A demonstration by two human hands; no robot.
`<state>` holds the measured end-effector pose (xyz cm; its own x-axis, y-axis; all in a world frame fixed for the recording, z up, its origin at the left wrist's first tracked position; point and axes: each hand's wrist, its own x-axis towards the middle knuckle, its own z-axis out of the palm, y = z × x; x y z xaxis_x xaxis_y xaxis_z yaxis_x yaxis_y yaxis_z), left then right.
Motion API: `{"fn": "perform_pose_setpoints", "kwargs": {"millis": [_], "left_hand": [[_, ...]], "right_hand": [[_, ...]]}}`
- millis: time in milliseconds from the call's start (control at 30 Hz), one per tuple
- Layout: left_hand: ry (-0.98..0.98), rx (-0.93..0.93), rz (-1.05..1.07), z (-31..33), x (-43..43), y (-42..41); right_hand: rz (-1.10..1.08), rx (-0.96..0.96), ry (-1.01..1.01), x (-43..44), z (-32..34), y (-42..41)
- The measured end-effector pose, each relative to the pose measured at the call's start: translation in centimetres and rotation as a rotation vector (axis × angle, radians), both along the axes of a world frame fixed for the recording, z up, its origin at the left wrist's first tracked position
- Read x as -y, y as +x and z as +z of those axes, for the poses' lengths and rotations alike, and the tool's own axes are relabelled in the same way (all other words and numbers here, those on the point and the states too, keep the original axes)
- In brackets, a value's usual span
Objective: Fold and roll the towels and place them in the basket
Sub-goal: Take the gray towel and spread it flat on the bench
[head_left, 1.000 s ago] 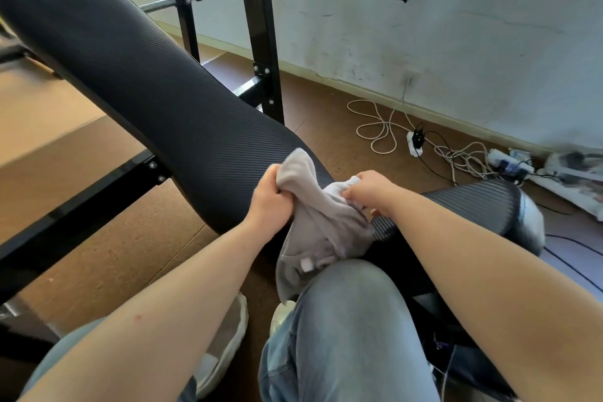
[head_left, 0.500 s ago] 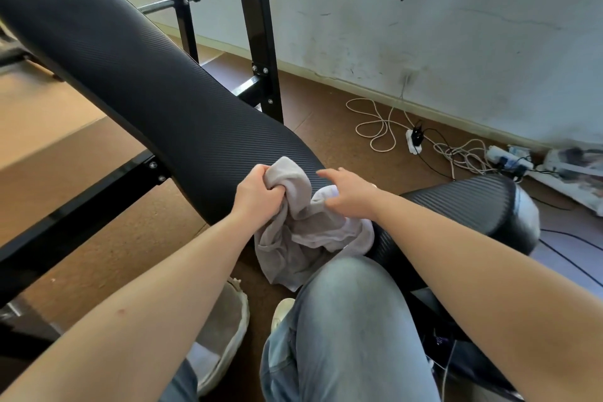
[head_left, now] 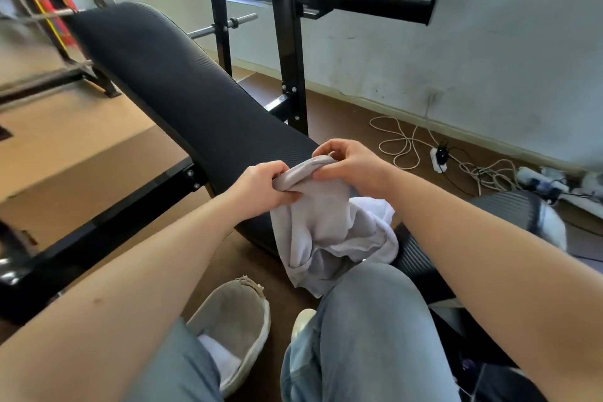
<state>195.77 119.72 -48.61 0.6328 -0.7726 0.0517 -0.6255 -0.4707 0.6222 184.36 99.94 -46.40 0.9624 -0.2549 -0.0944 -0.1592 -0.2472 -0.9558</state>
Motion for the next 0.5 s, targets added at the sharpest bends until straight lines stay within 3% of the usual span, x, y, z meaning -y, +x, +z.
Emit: {"fn": "perform_pose_setpoints", "kwargs": {"millis": [133, 200, 267, 333, 400, 500], "left_hand": [[0.026, -0.048, -0.026, 0.7, -2.4, 0.1], [-0.132, -0.122, 0.076, 1.1, -3.4, 0.1], [-0.262, -0.198, 0.196, 1.9, -4.3, 0.1], [-0.299, -0.203, 0.252, 2.8, -5.2, 0.3], [-0.224, -0.203, 0.226, 3.8, -6.1, 0.6], [0.013, -0.382, 0.069, 4.7, -7.0, 0.3]], "right_hand": [[-0.089, 0.069, -0.031, -0.1, 3.2, -0.3], [-0.014, -0.057, -0.168, 0.5, 4.8, -0.7], [0.087, -0.307, -0.356, 0.6, 6.0, -1.3], [0.154, -0.427, -0.457, 0.4, 6.3, -1.8], [0.139, -0.319, -0.386, 0.1, 6.6, -2.1], [0.104, -0.075, -0.21, -1.3, 7.2, -1.8]]}}
